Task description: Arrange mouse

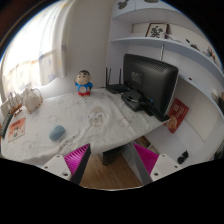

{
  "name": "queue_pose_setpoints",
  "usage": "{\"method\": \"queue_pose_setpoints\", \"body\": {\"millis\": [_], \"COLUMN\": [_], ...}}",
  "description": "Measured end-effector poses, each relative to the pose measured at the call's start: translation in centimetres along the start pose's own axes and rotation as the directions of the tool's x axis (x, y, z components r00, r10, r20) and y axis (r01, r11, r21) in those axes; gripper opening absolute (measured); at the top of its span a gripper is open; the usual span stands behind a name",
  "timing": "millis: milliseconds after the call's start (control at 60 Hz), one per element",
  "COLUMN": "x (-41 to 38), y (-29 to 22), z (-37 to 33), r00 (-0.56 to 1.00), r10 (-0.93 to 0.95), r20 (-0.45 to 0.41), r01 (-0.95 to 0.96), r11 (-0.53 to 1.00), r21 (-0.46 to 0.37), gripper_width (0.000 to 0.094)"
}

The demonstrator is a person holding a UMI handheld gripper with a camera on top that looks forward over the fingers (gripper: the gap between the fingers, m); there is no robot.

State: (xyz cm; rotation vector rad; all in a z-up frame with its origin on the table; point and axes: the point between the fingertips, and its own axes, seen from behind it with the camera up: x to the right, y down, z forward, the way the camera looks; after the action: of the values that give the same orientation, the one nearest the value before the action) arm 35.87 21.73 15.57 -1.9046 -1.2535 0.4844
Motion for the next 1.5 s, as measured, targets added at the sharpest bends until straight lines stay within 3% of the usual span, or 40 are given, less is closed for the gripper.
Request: {"method": "queue_pose_setpoints", "body": {"millis": [317, 667, 950, 1500], "x": [-6.8, -21.8, -26.9, -31.8], "y": [0.0, 3.3, 3.6, 2.2], "z": [1.7, 1.6, 5.8, 17.7], "r00": [0.989, 0.905, 0.895, 0.924], "r10": [-0.066, -0.182, -0.159, -0.126], "r20": [0.130, 0.383, 0.416, 0.361], "r01": [0.063, 0.167, 0.120, 0.106], "r11": [0.998, 0.983, 0.986, 0.992], "r21": [0.026, 0.073, 0.119, 0.076], "gripper_width": [0.0856, 0.0856, 0.0852, 0.0859]}}
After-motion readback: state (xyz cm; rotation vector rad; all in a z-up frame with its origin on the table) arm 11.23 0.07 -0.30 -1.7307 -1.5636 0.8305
